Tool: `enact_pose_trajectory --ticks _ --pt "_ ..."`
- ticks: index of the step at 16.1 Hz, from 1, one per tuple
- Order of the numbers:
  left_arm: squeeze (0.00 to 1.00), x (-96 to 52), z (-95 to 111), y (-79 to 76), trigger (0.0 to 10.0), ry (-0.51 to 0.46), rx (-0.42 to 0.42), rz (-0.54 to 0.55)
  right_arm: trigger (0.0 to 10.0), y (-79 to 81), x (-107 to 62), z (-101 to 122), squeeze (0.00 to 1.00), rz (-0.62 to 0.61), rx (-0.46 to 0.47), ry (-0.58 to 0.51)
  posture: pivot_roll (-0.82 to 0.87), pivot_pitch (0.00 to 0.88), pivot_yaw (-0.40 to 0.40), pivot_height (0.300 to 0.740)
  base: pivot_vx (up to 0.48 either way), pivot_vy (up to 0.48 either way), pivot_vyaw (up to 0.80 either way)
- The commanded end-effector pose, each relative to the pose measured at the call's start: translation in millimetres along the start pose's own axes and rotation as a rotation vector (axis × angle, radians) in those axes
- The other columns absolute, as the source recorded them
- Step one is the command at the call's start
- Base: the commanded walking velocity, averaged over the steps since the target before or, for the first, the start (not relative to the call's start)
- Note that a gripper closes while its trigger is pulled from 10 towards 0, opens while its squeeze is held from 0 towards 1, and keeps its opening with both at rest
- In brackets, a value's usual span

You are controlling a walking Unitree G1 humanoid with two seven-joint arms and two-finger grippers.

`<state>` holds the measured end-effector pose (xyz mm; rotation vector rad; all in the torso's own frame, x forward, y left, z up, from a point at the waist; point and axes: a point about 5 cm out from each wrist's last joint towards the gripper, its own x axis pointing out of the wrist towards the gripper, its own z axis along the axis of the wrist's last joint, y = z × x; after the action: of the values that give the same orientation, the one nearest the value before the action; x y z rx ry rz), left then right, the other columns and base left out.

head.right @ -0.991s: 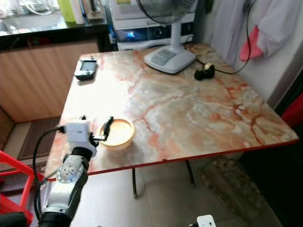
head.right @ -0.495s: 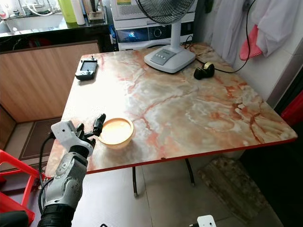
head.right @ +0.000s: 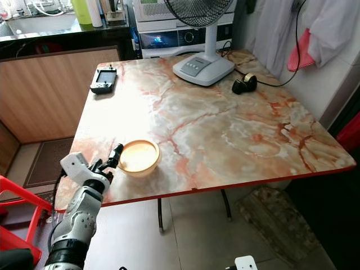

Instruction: Restocking fridge

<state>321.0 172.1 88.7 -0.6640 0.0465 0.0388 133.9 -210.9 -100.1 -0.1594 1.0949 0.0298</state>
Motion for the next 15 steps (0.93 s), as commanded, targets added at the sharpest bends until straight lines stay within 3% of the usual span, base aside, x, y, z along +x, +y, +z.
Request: enact_pose_trajectory --ticks 1,6,13,14,15 --pt "0.0 4.0 -0.8 -3.6 10.0 0.01 -0.028 -0.021 10.0 -0.5 -0.4 -2.1 0.0 0.0 -0.013 0.005 0.07 0.0 0.006 0.74 0.0 0.0 0.0" --pt "0.0 9.4 -9.3 -9.8 10.0 0.054 -0.056 -0.078 10.0 -3.0 -0.5 -1.5 0.0 -0.005 -0.012 0.005 0.07 0.013 -0.006 0.74 0.0 0.0 0.0" --pt "0.0 12.9 -13.2 -5.7 10.0 0.072 -0.046 -0.056 10.0 -4.3 -0.6 -1.0 0.0 -0.008 -0.014 0.004 0.07 0.022 -0.011 0.74 0.0 0.0 0.0" --pt "0.0 13.9 -15.0 -6.7 9.7 0.085 -0.037 -0.062 10.0 -4.4 -0.6 -0.8 0.0 -0.008 -0.015 0.004 0.07 0.023 -0.012 0.74 0.0 0.0 0.0" --pt "0.0 14.8 -18.0 -9.6 7.5 0.102 -0.033 -0.077 10.0 -4.5 -0.5 -0.6 0.0 -0.008 -0.016 0.004 0.07 0.024 -0.013 0.74 0.0 0.0 0.0"
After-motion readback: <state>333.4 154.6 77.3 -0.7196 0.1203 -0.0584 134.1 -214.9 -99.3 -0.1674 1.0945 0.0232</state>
